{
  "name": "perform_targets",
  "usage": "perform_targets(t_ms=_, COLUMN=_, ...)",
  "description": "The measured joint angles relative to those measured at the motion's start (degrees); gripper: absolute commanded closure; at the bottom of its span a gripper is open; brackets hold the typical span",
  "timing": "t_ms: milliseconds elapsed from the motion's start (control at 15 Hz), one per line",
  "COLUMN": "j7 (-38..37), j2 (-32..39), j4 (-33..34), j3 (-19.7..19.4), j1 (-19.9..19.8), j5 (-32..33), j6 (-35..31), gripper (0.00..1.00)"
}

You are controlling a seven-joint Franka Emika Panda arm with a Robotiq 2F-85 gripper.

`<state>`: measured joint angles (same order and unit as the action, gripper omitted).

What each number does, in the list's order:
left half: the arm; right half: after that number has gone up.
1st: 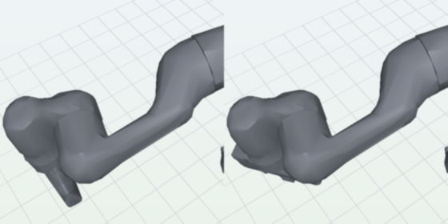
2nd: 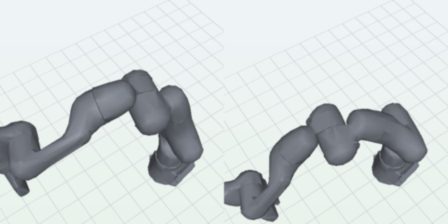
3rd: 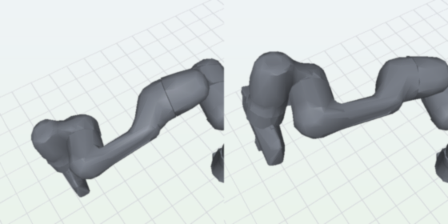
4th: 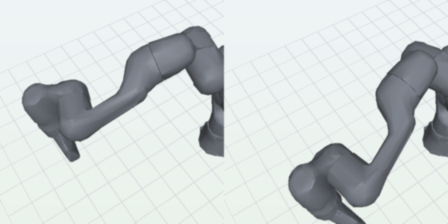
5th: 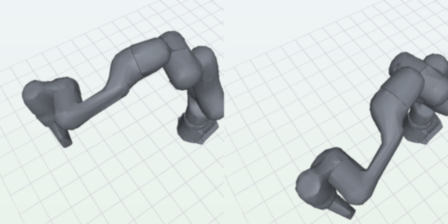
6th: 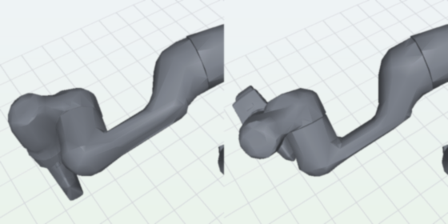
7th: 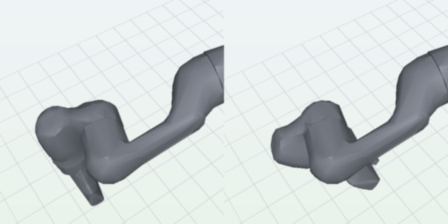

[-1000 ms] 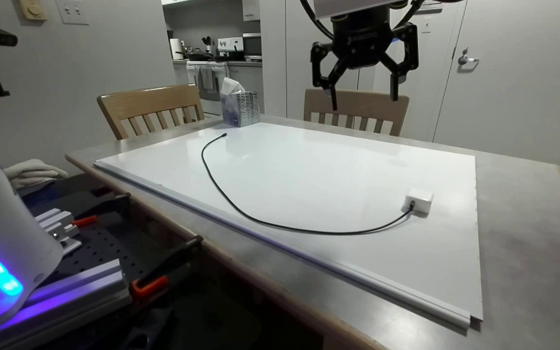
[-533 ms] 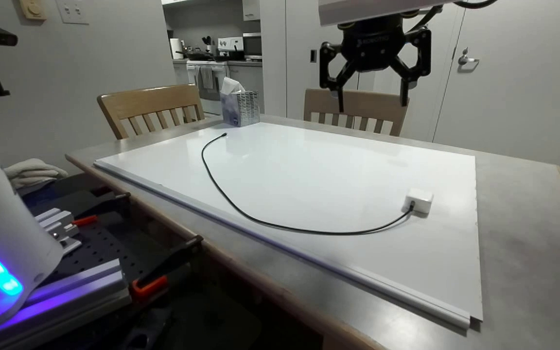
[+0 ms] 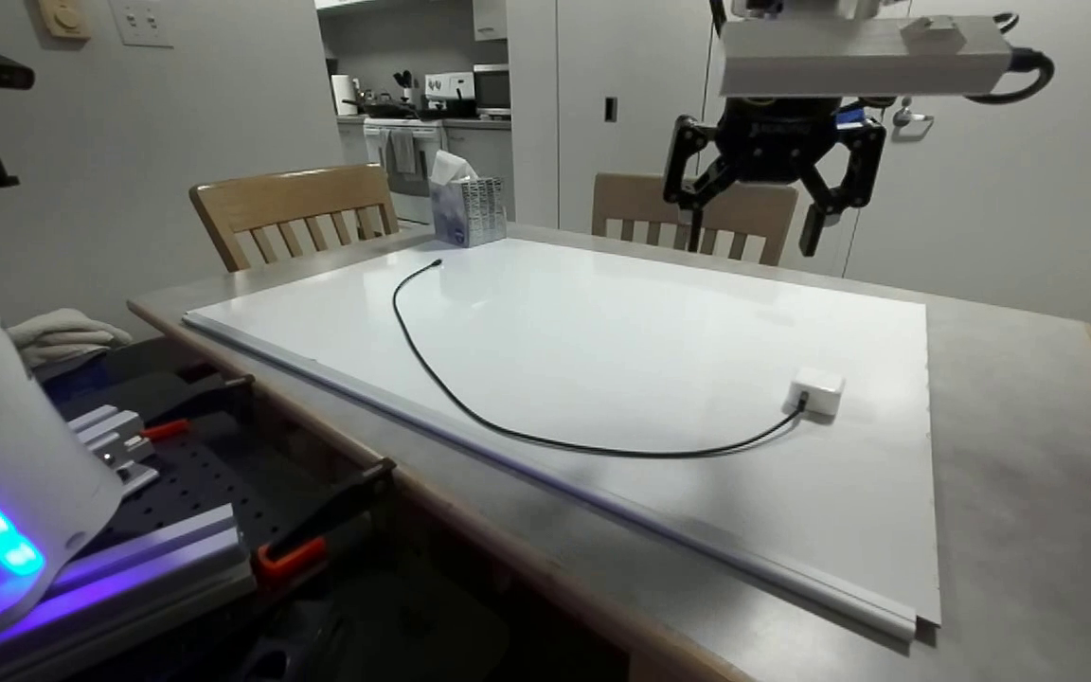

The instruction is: Wrap up the charger neatly into a circle

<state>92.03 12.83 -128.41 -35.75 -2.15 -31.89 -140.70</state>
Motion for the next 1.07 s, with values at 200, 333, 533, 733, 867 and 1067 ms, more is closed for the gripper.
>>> perform_targets(t_ms=200, j7=-3.3, j2=8.5, j4=6.5, j3=8.1, j1=-9.6, j5=3.7, j6=1.8, gripper=0.00)
perform_targets(t_ms=333, j7=-3.9, j2=12.0, j4=8.8, j3=9.3, j1=-11.2, j5=4.2, j6=1.8, gripper=0.00)
perform_targets(t_ms=533, j7=-6.4, j2=12.1, j4=9.2, j3=12.5, j1=-13.7, j5=6.2, j6=0.3, gripper=0.00)
perform_targets(t_ms=733, j7=-10.4, j2=11.7, j4=8.7, j3=17.1, j1=-17.4, j5=7.8, j6=-3.9, gripper=0.00)
perform_targets(t_ms=867, j7=-12.4, j2=11.8, j4=8.1, j3=19.5, j1=-18.9, j5=8.0, j6=-6.7, gripper=0.00)
perform_targets(t_ms=1067, j7=-14.4, j2=11.8, j4=7.3, j3=22.6, j1=-20.4, j5=8.1, j6=-9.0, gripper=0.00)
